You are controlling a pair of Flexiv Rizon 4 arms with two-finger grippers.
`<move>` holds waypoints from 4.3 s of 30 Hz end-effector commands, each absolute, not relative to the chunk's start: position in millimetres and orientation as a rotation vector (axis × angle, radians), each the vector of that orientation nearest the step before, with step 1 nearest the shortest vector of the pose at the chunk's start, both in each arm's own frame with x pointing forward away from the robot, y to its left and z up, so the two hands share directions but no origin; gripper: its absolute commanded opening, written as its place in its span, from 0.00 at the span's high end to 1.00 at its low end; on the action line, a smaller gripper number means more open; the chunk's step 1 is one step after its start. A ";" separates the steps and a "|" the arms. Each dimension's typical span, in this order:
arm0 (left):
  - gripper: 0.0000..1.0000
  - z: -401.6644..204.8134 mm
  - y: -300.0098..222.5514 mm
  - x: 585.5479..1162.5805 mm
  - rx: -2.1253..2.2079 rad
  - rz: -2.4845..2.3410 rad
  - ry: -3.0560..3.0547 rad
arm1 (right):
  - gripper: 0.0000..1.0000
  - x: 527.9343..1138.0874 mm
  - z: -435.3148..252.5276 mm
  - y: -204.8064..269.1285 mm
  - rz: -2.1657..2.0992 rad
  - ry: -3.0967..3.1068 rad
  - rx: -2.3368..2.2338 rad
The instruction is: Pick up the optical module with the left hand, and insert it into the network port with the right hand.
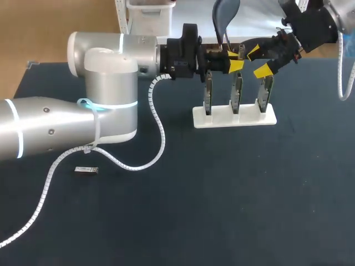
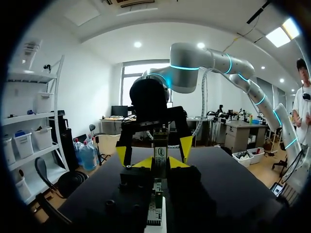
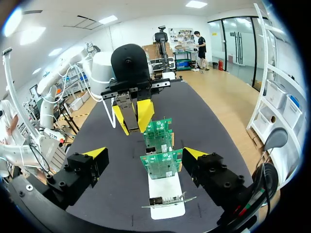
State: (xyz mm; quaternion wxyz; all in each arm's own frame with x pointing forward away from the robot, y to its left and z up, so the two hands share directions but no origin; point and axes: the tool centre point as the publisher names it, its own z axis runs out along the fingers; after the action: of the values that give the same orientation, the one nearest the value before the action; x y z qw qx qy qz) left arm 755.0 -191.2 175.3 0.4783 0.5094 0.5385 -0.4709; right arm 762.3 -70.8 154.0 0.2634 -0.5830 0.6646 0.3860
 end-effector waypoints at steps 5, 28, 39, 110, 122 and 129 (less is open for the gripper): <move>1.00 172.8 -196.2 759.3 1.252 -1.153 1.316 | 0.00 760.2 154.2 -70.7 1.038 1.797 -1.574; 1.00 169.1 -197.7 764.9 1.232 -1.153 1.344 | 0.00 760.2 154.2 -70.7 1.038 1.797 -1.574; 1.00 168.9 -197.6 765.3 1.231 -1.154 1.345 | 0.00 760.2 154.2 -70.7 1.038 1.797 -1.574; 1.00 168.9 -197.6 765.3 1.231 -1.154 1.345 | 0.00 767.5 199.7 -37.9 1.051 1.708 -1.537; 1.00 168.9 -197.6 765.3 1.231 -1.154 1.345 | 0.56 767.3 198.9 -37.8 1.040 1.726 -1.533; 1.00 168.9 -197.6 765.3 1.231 -1.154 1.345 | 1.00 765.8 198.6 -37.8 1.031 1.726 -1.534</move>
State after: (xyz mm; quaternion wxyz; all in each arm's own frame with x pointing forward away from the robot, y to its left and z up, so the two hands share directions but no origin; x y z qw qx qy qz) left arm 764.3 -197.1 169.1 0.4726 0.5025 0.5493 -0.4716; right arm 766.8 -38.5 198.6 0.3008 -0.5784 0.6500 0.3904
